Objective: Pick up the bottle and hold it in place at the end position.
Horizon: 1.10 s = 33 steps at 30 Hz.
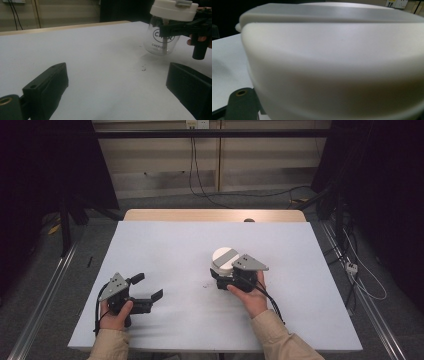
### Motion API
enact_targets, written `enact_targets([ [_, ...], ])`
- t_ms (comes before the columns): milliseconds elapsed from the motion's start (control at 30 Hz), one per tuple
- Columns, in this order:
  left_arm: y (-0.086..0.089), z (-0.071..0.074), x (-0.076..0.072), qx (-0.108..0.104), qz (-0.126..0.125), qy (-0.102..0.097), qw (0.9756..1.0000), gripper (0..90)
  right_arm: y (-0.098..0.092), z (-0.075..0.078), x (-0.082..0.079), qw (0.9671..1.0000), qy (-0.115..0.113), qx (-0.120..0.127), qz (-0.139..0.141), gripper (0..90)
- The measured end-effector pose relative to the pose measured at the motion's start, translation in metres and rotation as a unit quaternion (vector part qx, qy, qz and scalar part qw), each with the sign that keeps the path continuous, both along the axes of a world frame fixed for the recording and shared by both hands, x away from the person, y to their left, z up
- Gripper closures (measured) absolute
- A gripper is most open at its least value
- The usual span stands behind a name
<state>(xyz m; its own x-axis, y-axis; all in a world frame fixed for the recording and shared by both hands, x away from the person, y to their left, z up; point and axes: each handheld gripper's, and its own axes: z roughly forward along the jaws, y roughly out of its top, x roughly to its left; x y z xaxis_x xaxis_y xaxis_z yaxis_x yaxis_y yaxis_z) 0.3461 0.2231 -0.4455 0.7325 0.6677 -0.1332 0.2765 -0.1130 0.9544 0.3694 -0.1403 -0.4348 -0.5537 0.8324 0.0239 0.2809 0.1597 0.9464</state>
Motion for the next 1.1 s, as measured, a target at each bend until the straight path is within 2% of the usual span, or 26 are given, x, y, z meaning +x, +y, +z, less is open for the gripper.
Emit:
enact_targets([
  [100,0.0,0.0,0.0,0.005,-0.003,-0.001,1.0,3.9,0.0,0.0,0.004,1.0,-0.001,-0.001,-0.001,18.6],
  [367,-0.001,0.0,0.002,-0.004,0.001,-0.001,1.0,3.8,0.006,0.003,0.01,1.0,-0.001,-0.001,0.004,18.6],
  [1100,-0.002,0.002,0.001,-0.005,0.003,-0.005,1.0,3.9,0.013,0.01,0.022,1.0,0.002,-0.003,0.002,18.6],
])
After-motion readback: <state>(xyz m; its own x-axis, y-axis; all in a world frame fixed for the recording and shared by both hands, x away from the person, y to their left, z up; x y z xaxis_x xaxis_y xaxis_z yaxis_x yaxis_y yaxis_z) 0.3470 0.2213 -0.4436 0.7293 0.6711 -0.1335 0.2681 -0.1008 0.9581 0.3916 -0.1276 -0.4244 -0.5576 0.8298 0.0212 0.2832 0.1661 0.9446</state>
